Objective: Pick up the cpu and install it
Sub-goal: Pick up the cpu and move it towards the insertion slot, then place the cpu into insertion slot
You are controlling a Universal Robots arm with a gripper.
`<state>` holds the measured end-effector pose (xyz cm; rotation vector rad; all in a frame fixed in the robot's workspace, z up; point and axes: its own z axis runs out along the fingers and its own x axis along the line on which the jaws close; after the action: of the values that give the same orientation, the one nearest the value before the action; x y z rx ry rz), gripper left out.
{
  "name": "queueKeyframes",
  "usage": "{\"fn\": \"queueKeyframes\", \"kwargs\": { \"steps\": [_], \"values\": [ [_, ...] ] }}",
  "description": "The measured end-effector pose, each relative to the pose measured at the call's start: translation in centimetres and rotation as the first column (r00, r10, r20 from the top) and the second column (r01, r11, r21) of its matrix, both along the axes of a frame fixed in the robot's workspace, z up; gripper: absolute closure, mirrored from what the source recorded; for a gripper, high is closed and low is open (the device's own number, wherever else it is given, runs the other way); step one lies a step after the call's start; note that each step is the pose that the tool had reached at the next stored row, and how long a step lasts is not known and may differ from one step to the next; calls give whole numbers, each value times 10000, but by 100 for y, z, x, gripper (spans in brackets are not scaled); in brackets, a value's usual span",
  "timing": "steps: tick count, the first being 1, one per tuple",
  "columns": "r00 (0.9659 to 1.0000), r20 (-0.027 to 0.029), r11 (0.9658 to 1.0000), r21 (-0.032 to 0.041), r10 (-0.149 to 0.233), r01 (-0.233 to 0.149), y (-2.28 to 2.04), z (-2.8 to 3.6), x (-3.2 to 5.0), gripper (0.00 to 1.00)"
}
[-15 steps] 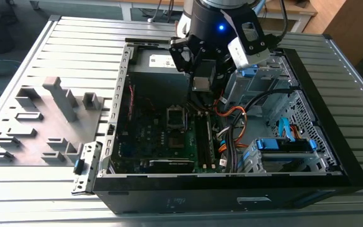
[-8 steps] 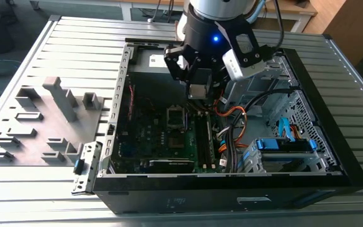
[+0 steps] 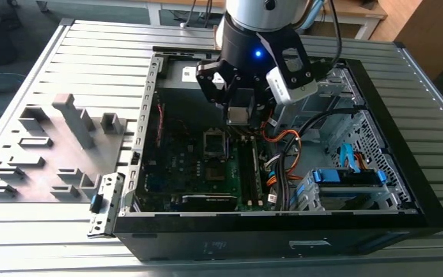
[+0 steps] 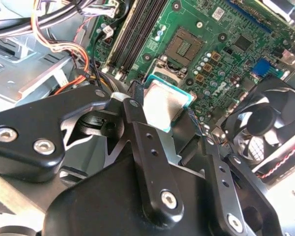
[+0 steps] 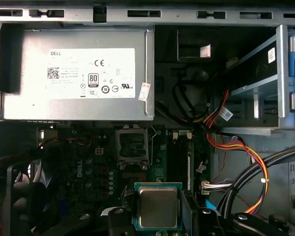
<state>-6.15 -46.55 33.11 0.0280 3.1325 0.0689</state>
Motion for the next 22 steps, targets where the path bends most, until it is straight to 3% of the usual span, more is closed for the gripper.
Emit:
{"fn": "queueKeyframes", "kwargs": {
  "steps": [22],
  "values": [
    [10000,3,10000,-19,-1,1,0,-4,-19,53]
  ]
}}
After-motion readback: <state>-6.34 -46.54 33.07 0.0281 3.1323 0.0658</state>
